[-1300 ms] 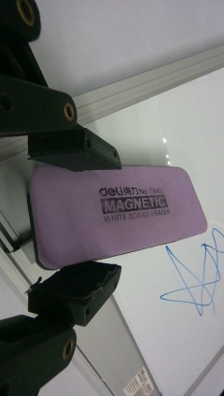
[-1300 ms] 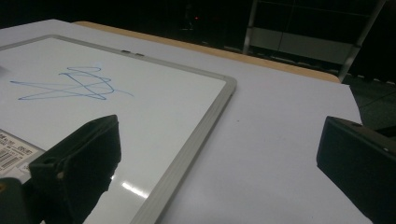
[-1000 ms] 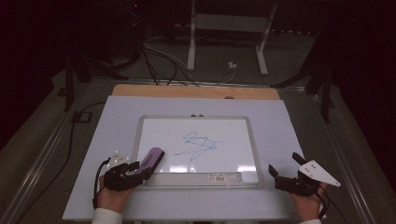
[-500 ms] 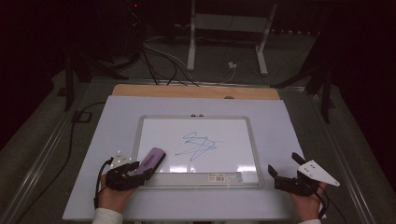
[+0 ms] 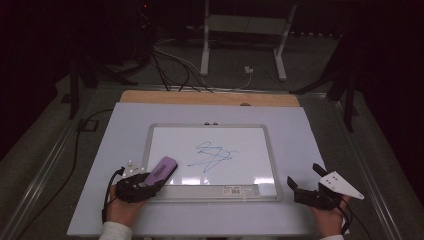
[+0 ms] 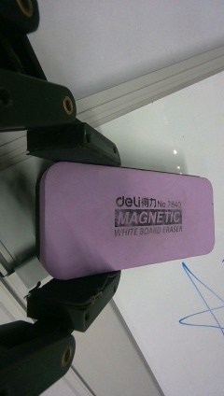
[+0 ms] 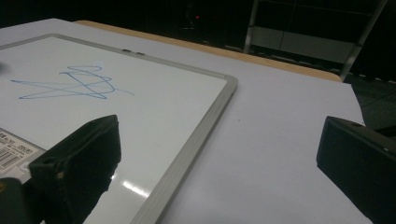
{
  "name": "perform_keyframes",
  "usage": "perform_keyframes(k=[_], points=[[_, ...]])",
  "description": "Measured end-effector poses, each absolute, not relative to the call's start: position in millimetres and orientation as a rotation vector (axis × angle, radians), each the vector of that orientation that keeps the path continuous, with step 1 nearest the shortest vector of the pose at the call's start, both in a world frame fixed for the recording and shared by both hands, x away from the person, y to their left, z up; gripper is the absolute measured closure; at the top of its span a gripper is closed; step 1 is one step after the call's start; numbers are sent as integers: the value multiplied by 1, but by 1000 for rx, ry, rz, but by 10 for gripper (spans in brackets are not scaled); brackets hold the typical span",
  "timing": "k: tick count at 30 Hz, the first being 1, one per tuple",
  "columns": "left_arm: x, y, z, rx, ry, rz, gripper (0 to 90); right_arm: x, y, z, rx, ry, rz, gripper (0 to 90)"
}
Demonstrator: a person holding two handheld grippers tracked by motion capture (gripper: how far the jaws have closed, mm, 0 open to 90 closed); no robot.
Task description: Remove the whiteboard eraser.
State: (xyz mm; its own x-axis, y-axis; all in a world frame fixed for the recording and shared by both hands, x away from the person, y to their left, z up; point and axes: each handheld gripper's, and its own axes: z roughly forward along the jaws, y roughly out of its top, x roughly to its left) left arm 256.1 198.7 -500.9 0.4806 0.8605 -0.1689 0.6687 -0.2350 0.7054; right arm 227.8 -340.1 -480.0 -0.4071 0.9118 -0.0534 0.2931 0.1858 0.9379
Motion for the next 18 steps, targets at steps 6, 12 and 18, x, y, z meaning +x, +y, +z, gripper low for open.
perform_keyframes(k=[6,12,18], points=[[257,201,-494,1963,1249,349,416,227,-341,-480,1134,1815,1226,5],[260,198,-487,1953,1227,367,416,227,-341,-480,1135,1813,1227,5],[267,192,-482,1949,1198,375,416,228,-341,-480,1135,1814,1225,5]])
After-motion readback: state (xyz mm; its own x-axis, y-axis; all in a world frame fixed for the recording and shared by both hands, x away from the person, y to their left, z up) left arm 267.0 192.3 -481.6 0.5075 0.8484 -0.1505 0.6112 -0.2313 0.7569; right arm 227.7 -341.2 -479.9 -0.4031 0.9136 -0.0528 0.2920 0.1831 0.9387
